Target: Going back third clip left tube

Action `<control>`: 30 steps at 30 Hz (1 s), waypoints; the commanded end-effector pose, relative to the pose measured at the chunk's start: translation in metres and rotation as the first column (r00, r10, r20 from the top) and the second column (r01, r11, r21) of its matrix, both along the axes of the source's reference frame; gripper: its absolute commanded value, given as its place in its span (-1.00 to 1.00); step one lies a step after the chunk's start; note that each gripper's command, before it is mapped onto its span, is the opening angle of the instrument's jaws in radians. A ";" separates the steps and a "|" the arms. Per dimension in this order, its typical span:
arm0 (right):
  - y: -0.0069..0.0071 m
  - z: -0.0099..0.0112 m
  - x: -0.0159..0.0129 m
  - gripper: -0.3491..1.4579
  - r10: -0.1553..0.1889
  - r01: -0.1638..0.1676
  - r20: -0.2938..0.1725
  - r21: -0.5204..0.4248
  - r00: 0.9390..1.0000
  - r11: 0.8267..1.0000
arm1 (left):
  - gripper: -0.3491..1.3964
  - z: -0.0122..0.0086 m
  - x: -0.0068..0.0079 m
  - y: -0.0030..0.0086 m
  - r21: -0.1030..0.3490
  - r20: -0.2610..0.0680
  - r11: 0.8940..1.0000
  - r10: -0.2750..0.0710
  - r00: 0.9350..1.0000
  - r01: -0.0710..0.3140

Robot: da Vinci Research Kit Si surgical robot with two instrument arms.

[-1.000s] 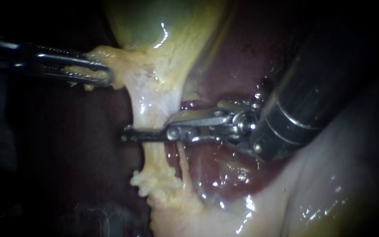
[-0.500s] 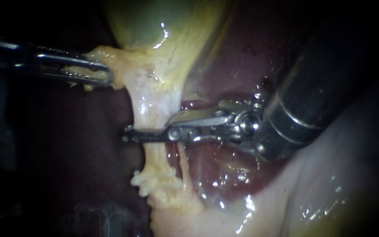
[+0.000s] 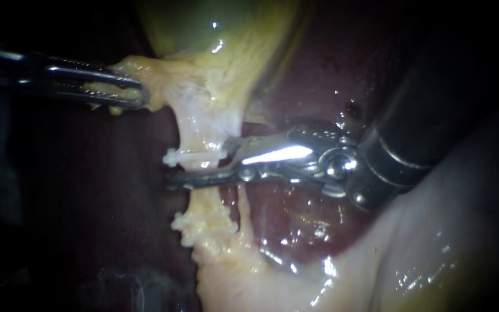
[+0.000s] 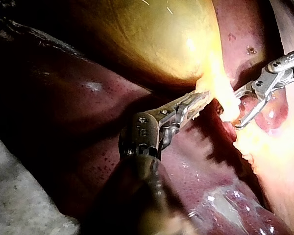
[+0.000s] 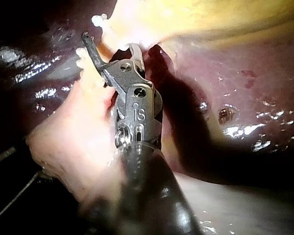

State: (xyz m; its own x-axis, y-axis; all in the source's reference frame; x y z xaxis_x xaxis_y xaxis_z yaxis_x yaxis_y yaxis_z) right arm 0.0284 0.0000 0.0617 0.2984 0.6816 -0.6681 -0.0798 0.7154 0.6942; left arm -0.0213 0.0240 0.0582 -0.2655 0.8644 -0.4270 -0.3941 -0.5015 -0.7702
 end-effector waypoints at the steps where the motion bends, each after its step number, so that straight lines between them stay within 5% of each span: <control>1: 0.0000 0.0000 -0.0004 -0.07 -0.005 0.005 -0.002 -0.014 1.000 1.000 | -1.00 -0.0001 0.0000 0.0000 0.000 0.001 1.000 0.001 1.000 -0.001; 16: -0.0002 -0.0027 -0.0100 -0.06 -0.121 0.104 -0.055 -0.242 0.991 0.965 | -1.00 0.0000 0.0003 0.0000 0.000 0.002 1.000 0.002 1.000 -0.002; 22: 0.0001 -0.0040 -0.0143 -0.06 -0.123 0.105 -0.046 -0.290 0.991 0.951 | -1.00 0.0001 0.0003 0.0001 0.000 0.002 1.000 0.003 1.000 -0.003; 30: 0.0000 -0.0044 -0.0164 -0.06 -0.130 0.110 -0.044 -0.314 0.991 0.943 | -1.00 0.0002 0.0003 0.0001 0.000 0.002 1.000 0.003 1.000 -0.003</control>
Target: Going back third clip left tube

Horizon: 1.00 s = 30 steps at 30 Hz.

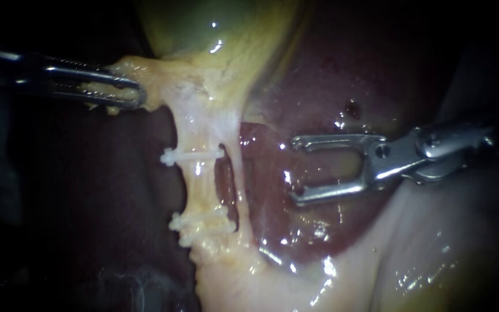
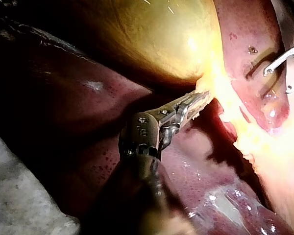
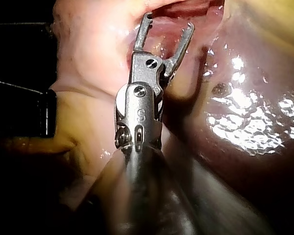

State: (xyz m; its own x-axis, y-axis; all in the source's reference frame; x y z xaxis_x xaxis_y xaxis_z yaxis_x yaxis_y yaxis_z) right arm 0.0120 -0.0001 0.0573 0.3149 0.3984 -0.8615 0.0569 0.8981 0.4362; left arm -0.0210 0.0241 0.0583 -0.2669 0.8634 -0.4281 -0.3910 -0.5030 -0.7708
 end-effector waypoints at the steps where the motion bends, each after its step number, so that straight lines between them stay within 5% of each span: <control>1: 0.0000 0.0000 -0.0001 -0.06 -0.002 0.002 -0.001 -0.004 1.000 1.000 | -1.00 0.0002 0.0000 0.0000 0.000 0.000 1.000 0.000 1.000 0.000; 7: -0.0002 -0.0002 -0.0001 -0.06 -0.001 0.001 0.000 -0.006 1.000 1.000 | -1.00 0.0015 -0.0005 0.0000 -0.005 -0.002 1.000 -0.001 1.000 0.001; 16: -0.0003 -0.0002 -0.0002 -0.06 -0.003 0.003 -0.001 -0.012 1.000 1.000 | -1.00 0.0052 -0.0030 -0.0002 -0.013 -0.001 1.000 0.003 1.000 -0.003; 24: -0.0003 -0.0002 -0.0001 -0.06 -0.004 0.004 -0.001 -0.017 1.000 1.000 | -1.00 0.0080 -0.0053 -0.0018 -0.016 0.000 1.000 0.026 1.000 -0.026; 30: -0.0003 -0.0002 -0.0001 -0.06 -0.004 0.004 -0.001 -0.017 1.000 1.000 | -1.00 0.0085 -0.0058 -0.0020 -0.016 0.000 0.999 0.032 0.999 -0.032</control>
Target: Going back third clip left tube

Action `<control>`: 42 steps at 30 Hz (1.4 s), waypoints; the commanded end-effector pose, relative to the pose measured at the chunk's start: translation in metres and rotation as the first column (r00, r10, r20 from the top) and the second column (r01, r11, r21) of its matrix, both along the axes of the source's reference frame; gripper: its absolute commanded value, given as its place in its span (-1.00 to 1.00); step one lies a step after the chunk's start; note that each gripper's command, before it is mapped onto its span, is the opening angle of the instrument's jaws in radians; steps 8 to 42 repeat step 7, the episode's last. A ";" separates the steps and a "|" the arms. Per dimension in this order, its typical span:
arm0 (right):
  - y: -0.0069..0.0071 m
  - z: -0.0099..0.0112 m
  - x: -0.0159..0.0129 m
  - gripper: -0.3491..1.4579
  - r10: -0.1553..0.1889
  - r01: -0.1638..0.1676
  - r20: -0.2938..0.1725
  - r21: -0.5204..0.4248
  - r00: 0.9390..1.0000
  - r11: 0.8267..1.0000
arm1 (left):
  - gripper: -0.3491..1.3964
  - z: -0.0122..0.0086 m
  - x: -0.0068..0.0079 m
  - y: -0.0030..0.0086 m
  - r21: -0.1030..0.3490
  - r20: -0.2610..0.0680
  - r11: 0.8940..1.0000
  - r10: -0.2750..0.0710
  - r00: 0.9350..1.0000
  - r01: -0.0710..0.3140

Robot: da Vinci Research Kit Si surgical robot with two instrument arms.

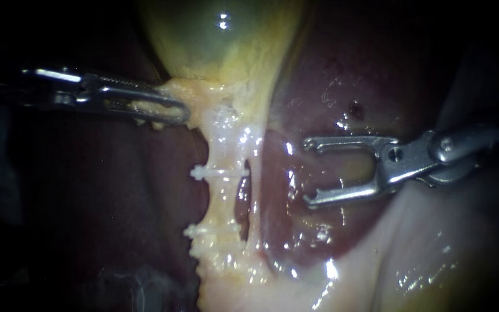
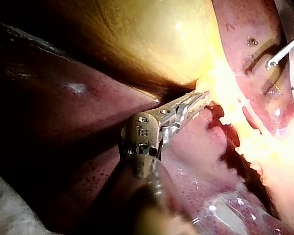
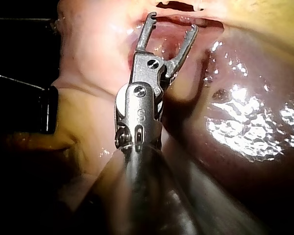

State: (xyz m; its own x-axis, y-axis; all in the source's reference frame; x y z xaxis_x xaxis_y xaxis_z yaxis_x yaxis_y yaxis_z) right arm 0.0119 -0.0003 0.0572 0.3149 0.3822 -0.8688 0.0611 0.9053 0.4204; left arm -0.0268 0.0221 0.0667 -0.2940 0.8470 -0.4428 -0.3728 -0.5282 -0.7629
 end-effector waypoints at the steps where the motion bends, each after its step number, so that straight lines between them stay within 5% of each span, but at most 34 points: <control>1: 0.0000 0.0000 0.0000 -0.06 -0.002 0.002 -0.002 0.001 1.000 1.000 | -1.00 0.0001 0.0000 0.0000 0.000 -0.001 1.000 0.000 1.000 0.000; 42: -0.0001 0.0000 0.0000 -0.06 -0.005 0.005 -0.003 0.002 1.000 1.000 | -1.00 0.0001 0.0000 0.0001 0.001 -0.001 1.000 0.000 1.000 0.000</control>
